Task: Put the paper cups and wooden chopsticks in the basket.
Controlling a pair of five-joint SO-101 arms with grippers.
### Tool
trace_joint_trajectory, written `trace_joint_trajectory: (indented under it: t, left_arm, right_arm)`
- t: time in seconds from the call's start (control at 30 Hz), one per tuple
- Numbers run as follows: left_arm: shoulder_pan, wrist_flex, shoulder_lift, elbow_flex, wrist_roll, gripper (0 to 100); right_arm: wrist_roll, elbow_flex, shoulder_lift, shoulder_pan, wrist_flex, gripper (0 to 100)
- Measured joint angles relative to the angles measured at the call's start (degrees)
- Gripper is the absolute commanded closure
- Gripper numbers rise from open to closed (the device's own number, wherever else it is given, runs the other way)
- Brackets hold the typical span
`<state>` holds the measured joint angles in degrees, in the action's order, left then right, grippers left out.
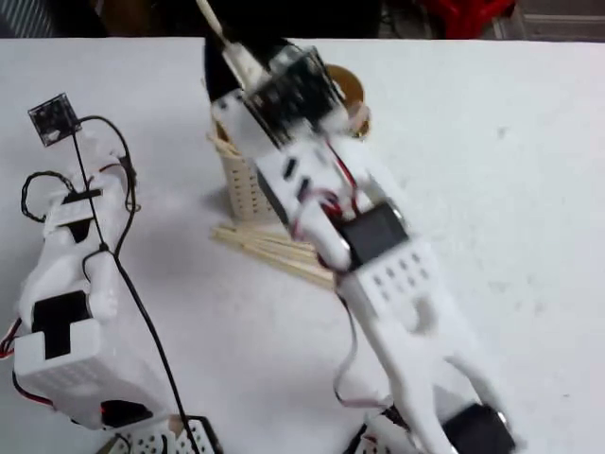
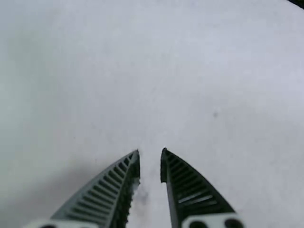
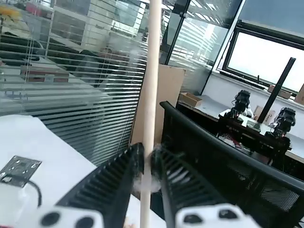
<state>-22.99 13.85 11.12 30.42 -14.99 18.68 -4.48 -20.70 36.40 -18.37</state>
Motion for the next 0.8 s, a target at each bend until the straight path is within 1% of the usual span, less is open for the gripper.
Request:
trace_joint_trajectory:
  t: [0.17, 0.3, 0.47, 0.53, 0.63, 0.8]
  left_arm:
    - [0.00, 0.00, 0.00, 0.00, 0.00, 91]
    - [0.00, 0.00, 0.00, 0.00, 0.00, 91]
    - [0.00, 0.00, 0.00, 0.00, 0.00, 91]
    - [0.00, 0.00, 0.00, 0.00, 0.00, 91]
    - [0.00, 0.00, 0.00, 0.00, 0.00, 91]
    - [0.00, 0.00, 0.00, 0.00, 0.00, 91]
  right_arm:
    - [-0.09, 8.97, 12.13, -1.58, 0.88, 97.8]
    - [-0.09, 11.60, 14.51, -4.75, -1.58, 97.3]
    - [-0.09, 12.75, 14.59, -5.63, -6.24, 86.7]
    - [-0.09, 12.75, 14.59, -5.80, -8.44, 84.7]
    - [-0.09, 12.84, 14.59, -5.80, -10.55, 85.9]
    - [-0.09, 12.84, 14.59, -5.80, -10.64, 88.9]
